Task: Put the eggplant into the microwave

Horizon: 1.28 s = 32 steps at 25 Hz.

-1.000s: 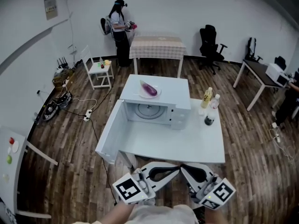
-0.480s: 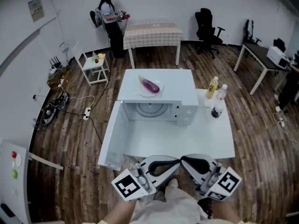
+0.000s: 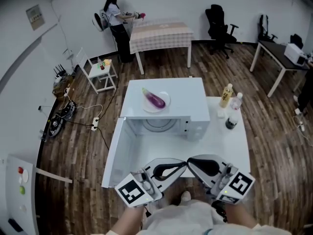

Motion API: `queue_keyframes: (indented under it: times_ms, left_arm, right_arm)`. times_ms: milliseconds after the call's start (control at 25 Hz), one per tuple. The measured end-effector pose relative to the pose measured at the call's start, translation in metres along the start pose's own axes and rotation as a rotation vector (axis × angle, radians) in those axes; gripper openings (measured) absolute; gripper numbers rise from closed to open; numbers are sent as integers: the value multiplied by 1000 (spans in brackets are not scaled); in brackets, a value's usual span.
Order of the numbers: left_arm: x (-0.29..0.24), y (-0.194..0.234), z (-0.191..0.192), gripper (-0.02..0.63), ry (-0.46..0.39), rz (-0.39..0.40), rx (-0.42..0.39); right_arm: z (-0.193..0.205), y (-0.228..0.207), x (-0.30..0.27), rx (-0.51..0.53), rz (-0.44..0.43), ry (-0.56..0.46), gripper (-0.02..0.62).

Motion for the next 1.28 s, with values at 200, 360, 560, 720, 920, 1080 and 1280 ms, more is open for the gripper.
queue_keyframes:
  times_ms: [200,360,560,720,920,1080,1280]
  left_arm:
    - [-11,17,10,2,13,-19,-9]
    - [-16,30,15,2,33,11,-17]
    - [-22,58,16,2,53,16,33]
    - [-28,78,18,2,77,-26,42]
    - [-31,110,28,2,124,-301,60]
    - [-36,138,38,2,168,-575,44]
    - [-49,167,56,3,227,-826,37]
  right_arm:
    - [0,-25,-7,11,-22,15,34]
    - [3,-36,-11,-14,-2,20,34]
    - [2,-53,-26,-38,60,1,34]
    - [2,-70,-39,-28,94,-6,34]
    - [10,-96,-48,-3,174,13,35]
    - [8,-117,-53,-10,187,13,35]
    - [7,-135,-54,-20,154,29,35]
Point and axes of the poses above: the fingertips, and each gripper's own axes: x backward along the fingers, y to its left, z out of its underside, the point moved 9 cm from there along x, backward along the fingers, and after that the axes turned 5 degrees about -x, right-handed, at the moved point
